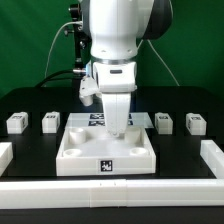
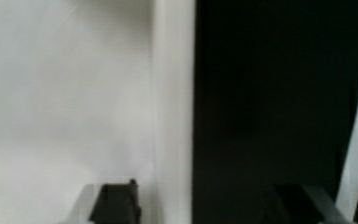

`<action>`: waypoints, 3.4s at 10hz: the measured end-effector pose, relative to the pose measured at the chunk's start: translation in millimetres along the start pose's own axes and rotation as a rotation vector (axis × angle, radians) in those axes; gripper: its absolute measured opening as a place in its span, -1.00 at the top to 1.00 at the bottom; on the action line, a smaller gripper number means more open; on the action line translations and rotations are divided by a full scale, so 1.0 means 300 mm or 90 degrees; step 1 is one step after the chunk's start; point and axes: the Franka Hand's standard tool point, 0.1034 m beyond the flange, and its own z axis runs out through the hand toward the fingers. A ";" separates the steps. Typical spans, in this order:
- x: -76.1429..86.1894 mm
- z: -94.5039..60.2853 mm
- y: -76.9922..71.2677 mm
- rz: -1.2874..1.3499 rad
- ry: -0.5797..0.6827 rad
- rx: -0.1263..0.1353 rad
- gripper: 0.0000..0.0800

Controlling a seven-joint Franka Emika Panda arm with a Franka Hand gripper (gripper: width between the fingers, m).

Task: Assemble one leg

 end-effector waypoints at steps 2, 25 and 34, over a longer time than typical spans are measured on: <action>-0.001 0.000 0.000 0.000 0.000 0.000 0.80; 0.329 -0.046 0.242 0.027 0.024 -0.041 0.83; 0.313 -0.053 0.238 0.046 0.024 -0.044 -0.58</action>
Offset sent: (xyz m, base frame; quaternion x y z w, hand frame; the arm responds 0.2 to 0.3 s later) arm 0.0000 0.0000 0.0000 0.0000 0.0000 0.0000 1.0000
